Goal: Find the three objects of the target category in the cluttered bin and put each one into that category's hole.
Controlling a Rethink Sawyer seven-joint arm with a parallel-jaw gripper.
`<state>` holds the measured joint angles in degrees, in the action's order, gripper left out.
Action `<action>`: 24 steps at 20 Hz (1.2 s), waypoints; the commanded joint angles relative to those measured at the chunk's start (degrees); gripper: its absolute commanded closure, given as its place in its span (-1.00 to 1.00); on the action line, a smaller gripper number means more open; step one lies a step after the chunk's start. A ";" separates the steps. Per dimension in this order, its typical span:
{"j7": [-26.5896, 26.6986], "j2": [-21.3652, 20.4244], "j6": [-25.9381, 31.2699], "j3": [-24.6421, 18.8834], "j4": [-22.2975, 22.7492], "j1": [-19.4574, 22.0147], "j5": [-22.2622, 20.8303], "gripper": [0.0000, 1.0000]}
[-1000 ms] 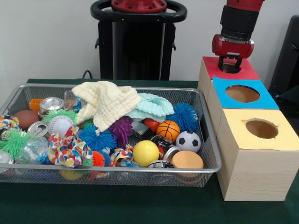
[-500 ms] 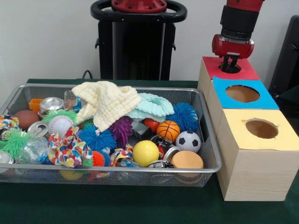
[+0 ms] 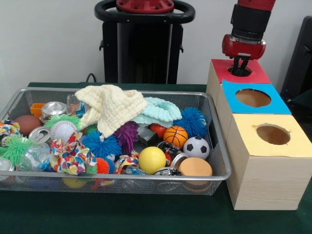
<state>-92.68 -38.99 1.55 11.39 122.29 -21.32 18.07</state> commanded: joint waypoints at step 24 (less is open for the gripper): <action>-10.74 -6.90 22.93 6.90 -7.71 -3.09 -0.99 1.00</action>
<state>-92.68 -43.88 15.33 17.35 120.15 -24.57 18.04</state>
